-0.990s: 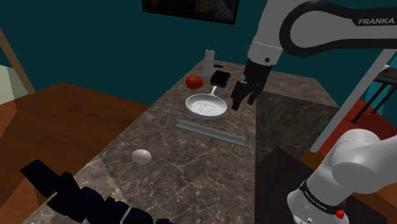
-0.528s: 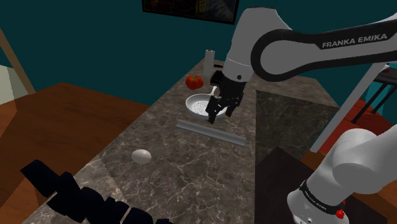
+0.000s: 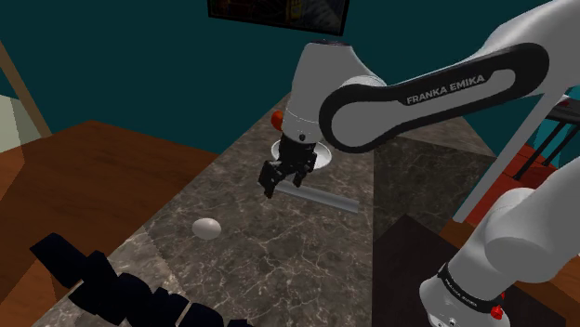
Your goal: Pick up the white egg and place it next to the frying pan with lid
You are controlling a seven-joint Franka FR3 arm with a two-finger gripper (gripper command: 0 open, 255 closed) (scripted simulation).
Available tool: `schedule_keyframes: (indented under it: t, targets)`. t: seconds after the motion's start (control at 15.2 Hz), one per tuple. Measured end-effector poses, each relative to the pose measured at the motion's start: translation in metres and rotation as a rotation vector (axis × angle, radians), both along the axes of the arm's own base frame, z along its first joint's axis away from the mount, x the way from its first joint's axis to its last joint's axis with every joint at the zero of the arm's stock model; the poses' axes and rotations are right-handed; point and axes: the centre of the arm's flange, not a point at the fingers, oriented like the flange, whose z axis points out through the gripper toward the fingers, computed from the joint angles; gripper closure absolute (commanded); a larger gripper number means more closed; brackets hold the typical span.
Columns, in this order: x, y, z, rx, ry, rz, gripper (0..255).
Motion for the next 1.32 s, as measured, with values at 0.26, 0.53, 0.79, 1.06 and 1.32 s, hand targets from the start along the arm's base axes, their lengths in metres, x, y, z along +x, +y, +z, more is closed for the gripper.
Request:
schedule_keyframes:
  t: [0.26,0.53,0.79,1.06,1.32]
  targets:
    - [0.016,0.041,-0.025,0.007,-0.017,0.004,0]
    - [0.034,0.085,-0.048,0.016,-0.034,0.008,0]
    - [0.051,0.128,-0.072,0.025,-0.051,0.012,0]
    - [0.066,0.154,-0.089,0.028,-0.063,0.013,0]
    - [0.07,0.16,-0.11,0.028,-0.065,0.013,0]
